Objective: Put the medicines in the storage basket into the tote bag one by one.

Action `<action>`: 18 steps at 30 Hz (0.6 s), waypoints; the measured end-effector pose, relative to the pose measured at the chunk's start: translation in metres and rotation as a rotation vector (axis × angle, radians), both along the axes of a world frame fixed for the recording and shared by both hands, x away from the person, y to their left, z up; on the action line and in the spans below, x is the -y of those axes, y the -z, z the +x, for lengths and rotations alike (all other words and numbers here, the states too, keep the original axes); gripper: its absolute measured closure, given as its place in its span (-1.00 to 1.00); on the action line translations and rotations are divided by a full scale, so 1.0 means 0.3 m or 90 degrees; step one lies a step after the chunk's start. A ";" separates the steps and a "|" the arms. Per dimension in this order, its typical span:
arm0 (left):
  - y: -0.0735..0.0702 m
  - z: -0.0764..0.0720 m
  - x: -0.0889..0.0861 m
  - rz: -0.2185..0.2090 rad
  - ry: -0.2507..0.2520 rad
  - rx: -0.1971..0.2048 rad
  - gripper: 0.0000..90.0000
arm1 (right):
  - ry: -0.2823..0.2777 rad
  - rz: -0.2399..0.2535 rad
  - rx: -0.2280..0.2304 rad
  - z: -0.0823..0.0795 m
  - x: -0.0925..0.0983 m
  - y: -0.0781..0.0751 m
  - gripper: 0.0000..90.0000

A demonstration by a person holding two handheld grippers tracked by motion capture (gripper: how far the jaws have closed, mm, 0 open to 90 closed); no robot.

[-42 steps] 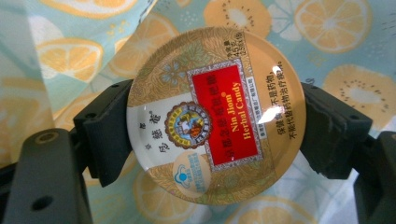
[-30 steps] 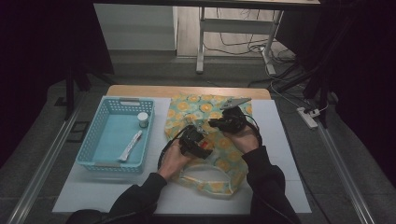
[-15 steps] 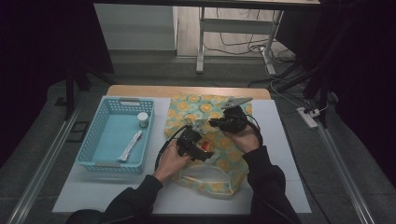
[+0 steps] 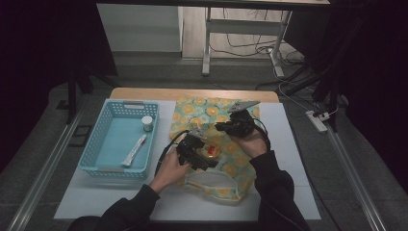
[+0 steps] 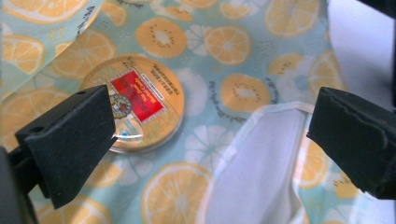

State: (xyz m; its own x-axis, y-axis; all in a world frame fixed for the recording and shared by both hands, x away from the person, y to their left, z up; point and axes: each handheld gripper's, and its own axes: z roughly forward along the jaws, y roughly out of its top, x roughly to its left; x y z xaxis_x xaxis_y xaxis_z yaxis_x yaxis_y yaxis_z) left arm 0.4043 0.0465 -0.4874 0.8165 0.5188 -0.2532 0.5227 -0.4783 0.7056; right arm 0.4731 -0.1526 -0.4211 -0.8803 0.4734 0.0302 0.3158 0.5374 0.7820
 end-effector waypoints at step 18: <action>-0.054 -0.026 -0.108 -0.006 -0.004 -0.010 -0.97 | -0.002 -0.002 0.000 -0.003 0.000 -0.002 1.00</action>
